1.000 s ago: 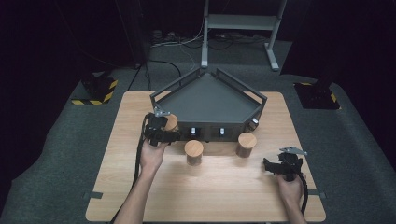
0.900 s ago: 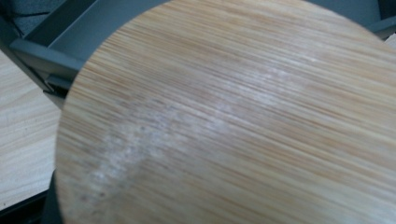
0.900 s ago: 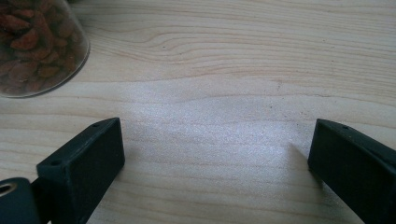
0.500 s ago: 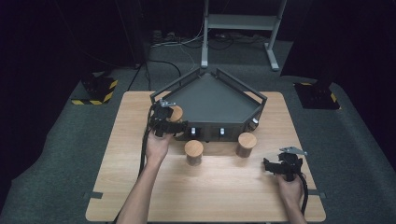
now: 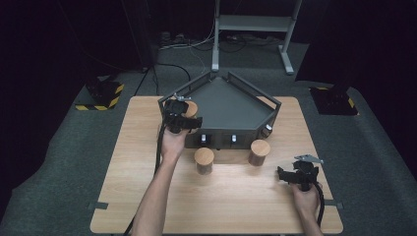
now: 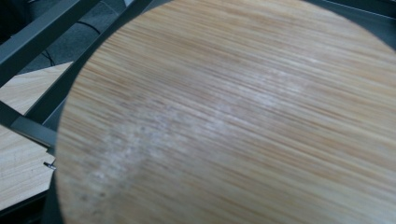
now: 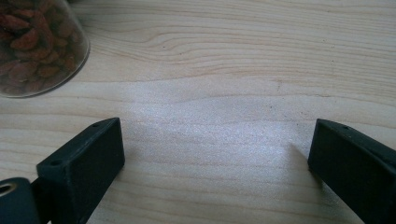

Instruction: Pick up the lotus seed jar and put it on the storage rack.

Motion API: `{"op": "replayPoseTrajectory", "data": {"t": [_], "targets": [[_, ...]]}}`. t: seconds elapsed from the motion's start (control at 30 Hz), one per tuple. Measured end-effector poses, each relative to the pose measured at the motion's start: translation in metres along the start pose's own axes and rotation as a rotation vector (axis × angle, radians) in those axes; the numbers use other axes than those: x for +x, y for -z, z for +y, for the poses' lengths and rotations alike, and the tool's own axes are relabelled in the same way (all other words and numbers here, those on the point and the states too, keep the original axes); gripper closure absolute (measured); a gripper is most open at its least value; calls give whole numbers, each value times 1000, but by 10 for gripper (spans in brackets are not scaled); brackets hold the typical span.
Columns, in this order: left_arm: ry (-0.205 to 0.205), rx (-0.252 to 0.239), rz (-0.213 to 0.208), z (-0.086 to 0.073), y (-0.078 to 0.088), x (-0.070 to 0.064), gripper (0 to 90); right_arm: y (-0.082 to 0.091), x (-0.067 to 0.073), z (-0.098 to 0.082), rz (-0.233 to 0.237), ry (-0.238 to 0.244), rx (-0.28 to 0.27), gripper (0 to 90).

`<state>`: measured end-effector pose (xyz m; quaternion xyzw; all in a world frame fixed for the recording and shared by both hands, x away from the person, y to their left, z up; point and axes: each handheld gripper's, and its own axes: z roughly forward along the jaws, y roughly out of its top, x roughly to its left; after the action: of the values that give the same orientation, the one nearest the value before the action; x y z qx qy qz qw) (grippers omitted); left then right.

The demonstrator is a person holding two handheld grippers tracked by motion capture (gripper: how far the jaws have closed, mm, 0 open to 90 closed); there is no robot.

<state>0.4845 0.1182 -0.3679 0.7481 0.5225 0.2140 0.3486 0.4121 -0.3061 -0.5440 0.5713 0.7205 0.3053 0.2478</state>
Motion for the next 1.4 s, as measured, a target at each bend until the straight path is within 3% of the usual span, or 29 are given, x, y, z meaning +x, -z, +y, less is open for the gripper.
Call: {"op": "replayPoseTrajectory", "data": {"t": [0.53,0.9,1.4], "targets": [[10,2,56,19,-25,-4,254,0,0,0,0,0,0,33],[33,14,77,19,-39,-2,254,0,0,0,0,0,0,33],[24,40,96,15,-56,-3,254,0,0,0,0,0,0,33]]}}
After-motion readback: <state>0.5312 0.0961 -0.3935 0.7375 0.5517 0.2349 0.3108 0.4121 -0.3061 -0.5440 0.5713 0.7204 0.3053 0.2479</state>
